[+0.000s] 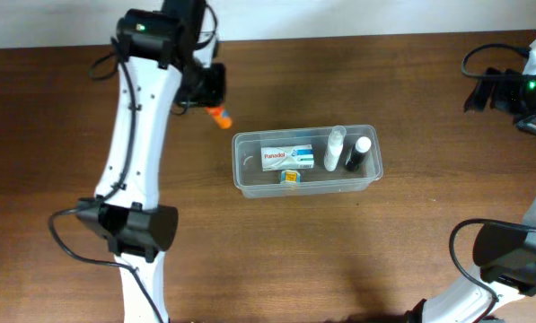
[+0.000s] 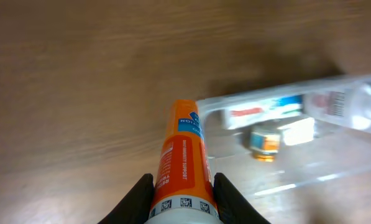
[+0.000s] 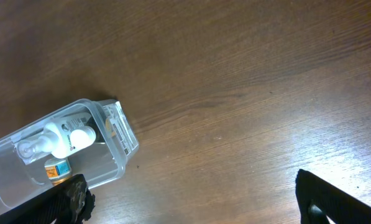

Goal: Pack container
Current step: 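Carry the orange tube into the container and lower it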

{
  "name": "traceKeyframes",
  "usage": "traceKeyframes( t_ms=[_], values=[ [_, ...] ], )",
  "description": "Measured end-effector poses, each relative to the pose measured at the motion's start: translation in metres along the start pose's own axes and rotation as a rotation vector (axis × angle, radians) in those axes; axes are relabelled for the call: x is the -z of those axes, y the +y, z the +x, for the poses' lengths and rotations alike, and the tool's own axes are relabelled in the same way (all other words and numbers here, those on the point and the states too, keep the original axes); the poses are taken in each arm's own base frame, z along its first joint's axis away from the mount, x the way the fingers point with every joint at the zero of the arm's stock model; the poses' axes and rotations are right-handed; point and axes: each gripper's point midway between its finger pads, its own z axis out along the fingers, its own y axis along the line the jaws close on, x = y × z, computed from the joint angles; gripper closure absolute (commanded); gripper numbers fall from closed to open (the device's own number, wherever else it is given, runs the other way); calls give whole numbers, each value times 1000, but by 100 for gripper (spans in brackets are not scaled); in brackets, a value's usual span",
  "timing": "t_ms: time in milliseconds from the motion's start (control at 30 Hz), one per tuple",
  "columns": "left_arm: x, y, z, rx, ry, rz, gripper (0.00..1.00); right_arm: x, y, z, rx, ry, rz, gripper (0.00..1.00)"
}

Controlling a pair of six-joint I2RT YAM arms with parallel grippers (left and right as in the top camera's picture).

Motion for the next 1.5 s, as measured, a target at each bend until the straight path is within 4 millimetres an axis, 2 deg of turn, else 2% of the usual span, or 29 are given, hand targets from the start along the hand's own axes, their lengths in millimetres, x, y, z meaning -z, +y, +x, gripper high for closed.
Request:
traceKeyframes(
  t_ms=[233, 333, 600, 733, 933, 1067, 1500],
  values=[
    [-2, -80, 23, -166, 22, 76, 71, 0, 0, 0, 1, 0, 0, 1],
    [-3, -108, 35, -229, 34, 99, 70, 0, 0, 0, 1, 0, 0, 2],
    [-5, -158, 54, -345, 24, 136, 70, 0, 0, 0, 0, 0, 0, 2],
    [-19, -179, 60, -389, 26, 149, 70, 0, 0, 0, 0, 0, 0, 2],
    [-51, -194, 73, -427, 65, 144, 70, 0, 0, 0, 0, 0, 0, 2],
    [-72, -192, 80, -429, 98, 131, 70, 0, 0, 0, 0, 0, 0, 2],
    [-109, -188, 86, -428, 121, 118, 70, 0, 0, 0, 0, 0, 0, 2]
  ],
)
